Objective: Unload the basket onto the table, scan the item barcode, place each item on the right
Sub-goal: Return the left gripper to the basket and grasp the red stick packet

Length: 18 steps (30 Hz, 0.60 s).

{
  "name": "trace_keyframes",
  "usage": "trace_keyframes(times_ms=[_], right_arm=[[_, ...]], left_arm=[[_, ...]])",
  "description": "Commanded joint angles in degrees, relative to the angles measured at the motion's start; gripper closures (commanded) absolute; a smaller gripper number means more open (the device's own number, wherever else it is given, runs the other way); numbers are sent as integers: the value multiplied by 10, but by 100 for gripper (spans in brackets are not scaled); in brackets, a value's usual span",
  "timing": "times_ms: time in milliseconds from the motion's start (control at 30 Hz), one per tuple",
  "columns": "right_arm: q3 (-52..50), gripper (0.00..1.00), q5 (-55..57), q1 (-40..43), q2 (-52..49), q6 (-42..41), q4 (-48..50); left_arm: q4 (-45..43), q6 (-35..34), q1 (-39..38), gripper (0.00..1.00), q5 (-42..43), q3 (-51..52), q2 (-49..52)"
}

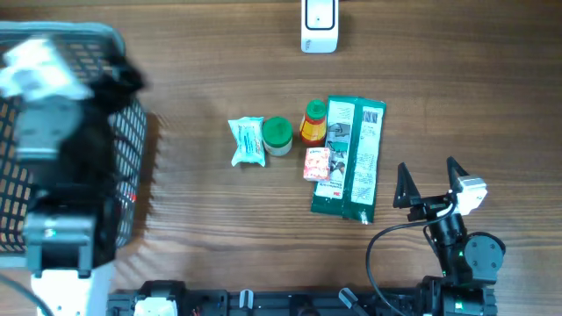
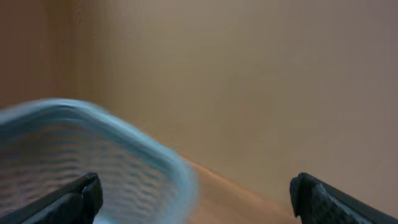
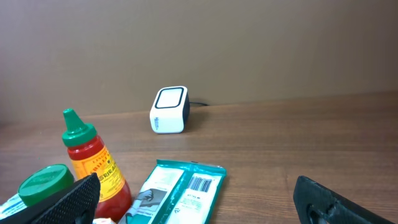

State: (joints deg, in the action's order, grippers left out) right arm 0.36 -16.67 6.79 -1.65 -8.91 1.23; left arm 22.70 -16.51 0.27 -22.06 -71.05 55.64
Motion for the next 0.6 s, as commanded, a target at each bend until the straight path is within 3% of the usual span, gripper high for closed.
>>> trace_keyframes(times_ms=[0, 100, 267, 333, 467, 567], right_arm=[[-1, 0, 4, 1, 2, -1, 1], [-1, 0, 4, 1, 2, -1, 1], [-1, 0, 4, 1, 2, -1, 1], [-1, 0, 4, 1, 2, -1, 1], [-1, 0, 4, 1, 2, -1, 1], [-1, 0, 4, 1, 2, -1, 1]], left_arm=[[3, -76, 122, 0, -5, -9, 14], [11, -76, 188, 0, -5, -9, 36], [93, -77, 226, 0, -6, -9, 83], [124, -141, 243, 0, -5, -9, 107], [220, -398, 301, 0, 4, -9, 168], [250, -475, 347, 0, 79, -9, 207]])
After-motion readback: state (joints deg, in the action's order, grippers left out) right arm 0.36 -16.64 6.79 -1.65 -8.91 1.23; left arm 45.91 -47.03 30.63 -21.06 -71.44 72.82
